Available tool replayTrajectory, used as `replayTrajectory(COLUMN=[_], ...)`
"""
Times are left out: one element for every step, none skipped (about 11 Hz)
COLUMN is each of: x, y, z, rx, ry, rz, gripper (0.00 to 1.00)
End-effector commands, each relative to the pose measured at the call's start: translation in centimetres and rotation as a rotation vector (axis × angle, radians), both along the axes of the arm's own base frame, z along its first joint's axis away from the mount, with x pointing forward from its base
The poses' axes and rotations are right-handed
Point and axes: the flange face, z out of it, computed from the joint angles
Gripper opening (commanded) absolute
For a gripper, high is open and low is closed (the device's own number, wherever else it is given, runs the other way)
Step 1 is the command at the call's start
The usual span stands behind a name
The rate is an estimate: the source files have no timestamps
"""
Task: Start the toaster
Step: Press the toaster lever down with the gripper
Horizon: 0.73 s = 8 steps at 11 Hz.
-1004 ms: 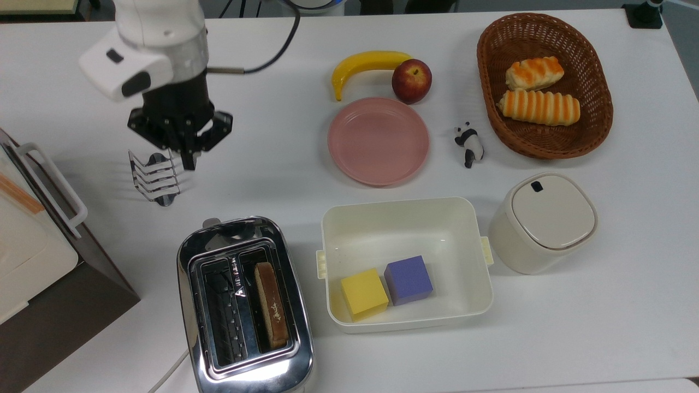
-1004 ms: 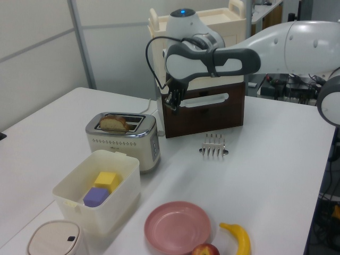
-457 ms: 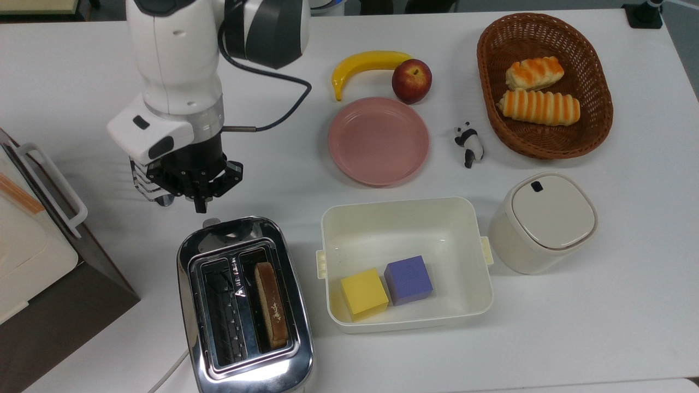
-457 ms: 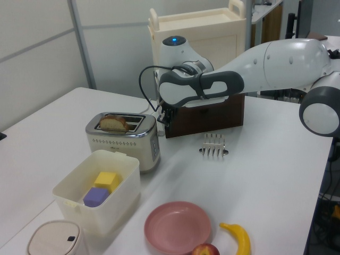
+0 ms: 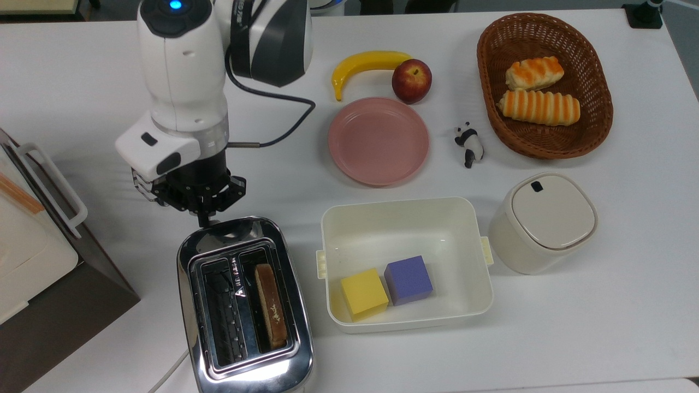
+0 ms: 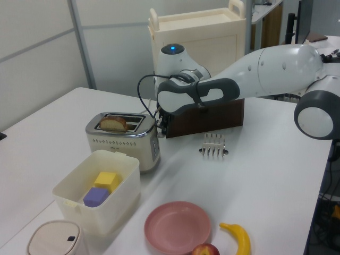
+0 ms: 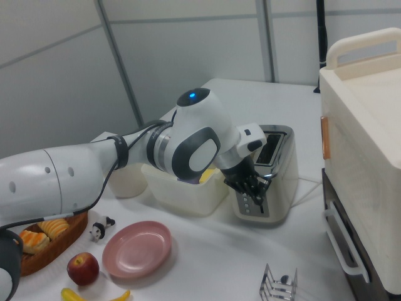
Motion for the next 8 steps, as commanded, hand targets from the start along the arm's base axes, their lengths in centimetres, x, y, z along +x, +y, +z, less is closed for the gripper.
replayTrajectory(x=[0.4,0.4,0.4,0.5,0.7,0.8,1.0,1.1], y=[0.9,1.0,1.0,1.0,1.0,1.0,1.0,1.1], z=[-1.7,-2.0,-2.7,-4.2,-5.7,-6.9,-8.2,-9.1], rx=[0.008,0.009,0.009,0.006,0.003,0.001,-0.003,-0.003], ry=[-0.008,-0.002,0.007,0.027,0.044,0.049,0.056,0.056], rz=[0.024,0.023,0.025,0.025,0.026,0.026,0.027,0.027], gripper=[0.00,0.00,0.00,0.00,0.00,0.00,0.00,0.00])
